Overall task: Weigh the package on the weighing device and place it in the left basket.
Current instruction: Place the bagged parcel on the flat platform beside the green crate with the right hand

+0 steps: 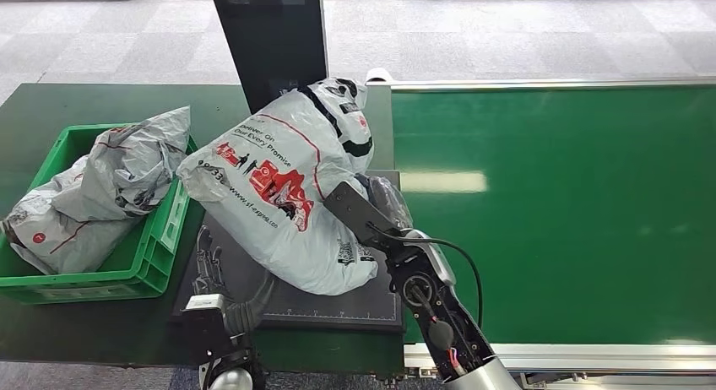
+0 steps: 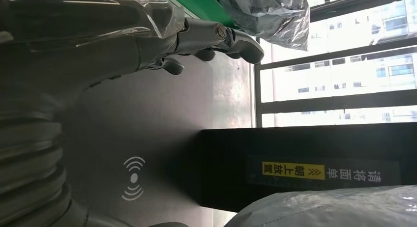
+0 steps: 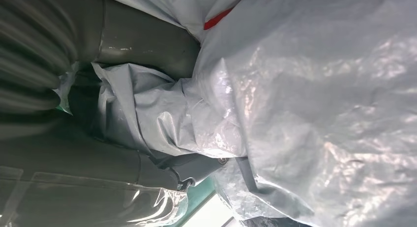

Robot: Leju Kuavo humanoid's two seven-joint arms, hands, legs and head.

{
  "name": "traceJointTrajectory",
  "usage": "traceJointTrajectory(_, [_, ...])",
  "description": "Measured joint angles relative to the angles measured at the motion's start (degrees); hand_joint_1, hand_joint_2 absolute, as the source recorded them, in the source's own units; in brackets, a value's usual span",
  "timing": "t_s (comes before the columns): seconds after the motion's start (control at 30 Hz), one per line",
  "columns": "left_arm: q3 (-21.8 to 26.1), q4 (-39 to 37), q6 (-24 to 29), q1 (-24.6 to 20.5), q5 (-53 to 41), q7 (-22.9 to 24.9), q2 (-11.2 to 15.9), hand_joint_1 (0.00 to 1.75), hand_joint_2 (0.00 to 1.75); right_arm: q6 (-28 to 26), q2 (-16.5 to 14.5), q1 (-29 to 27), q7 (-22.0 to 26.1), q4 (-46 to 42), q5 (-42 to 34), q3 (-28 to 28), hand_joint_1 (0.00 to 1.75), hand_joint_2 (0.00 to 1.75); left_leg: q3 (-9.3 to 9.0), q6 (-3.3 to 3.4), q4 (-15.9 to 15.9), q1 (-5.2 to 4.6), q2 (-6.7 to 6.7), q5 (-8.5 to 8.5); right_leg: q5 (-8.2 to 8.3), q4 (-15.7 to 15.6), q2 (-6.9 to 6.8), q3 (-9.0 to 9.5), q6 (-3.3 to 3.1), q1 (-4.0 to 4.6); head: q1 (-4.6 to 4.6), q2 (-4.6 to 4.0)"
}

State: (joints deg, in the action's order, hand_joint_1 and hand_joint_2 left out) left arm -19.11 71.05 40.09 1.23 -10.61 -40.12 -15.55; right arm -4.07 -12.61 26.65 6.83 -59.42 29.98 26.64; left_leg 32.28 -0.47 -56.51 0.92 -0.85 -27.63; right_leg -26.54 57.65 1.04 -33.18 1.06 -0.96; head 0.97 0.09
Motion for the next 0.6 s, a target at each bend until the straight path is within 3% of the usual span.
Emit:
traceJointTrajectory(0.03, [0.01, -0.03, 0.0, 0.01, -0.27, 0.0, -0.04, 0.0, 1.75, -0.08, 0.0, 0.06, 0.06, 0.14, -0.13, 0.03, 1.75, 1.75, 0.0, 0.0, 0.0, 0.0, 0.0, 0.0, 0.0, 0.0, 0.0, 0.0, 0.0, 0.0, 0.01, 0.0])
traceJointTrajectory(0.07, [0.02, -0.06, 0.0, 0.02, -0.54, -0.01, -0.07, 0.0, 1.75, -0.13, 0.0, 0.12, 0.14, 0.29, -0.26, 0.04, 1.31, 1.75, 0.0, 0.0, 0.0, 0.0, 0.0, 0.0, 0.0, 0.0, 0.0, 0.0, 0.0, 0.0, 0.0, 0.0])
traceJointTrajectory(0.17, [0.04, -0.15, 0.0, 0.0, -0.82, -0.01, -0.1, 0.0, 1.75, -0.22, 0.0, 0.41, 0.3, 0.92, -0.63, 0.07, 0.0, 0.44, 0.0, 0.0, 0.0, 0.0, 0.0, 0.0, 0.0, 0.0, 0.0, 0.01, 0.0, 0.0, -0.01, 0.0])
traceJointTrajectory(0.2, [0.05, -0.17, 0.0, 0.0, -0.82, -0.01, -0.1, 0.0, 1.75, -0.42, 0.0, 0.56, 0.34, 1.2, -0.67, 0.09, 0.0, 0.0, 0.0, 0.0, 0.0, 0.0, 0.0, 0.0, 0.0, 0.0, 0.0, 0.01, 0.0, 0.0, -0.01, 0.0])
traceJointTrajectory(0.6, [0.43, -0.43, 0.0, -0.1, -0.89, -0.01, -0.21, 0.0, 1.75, -3.14, 0.0, 2.14, 1.48, 3.88, -0.6, 0.95, 0.0, 0.0, 0.0, 0.0, 0.0, 0.0, 0.0, 0.0, 0.0, 0.0, 0.0, 0.0, 0.0, 0.0, -0.01, 0.0])
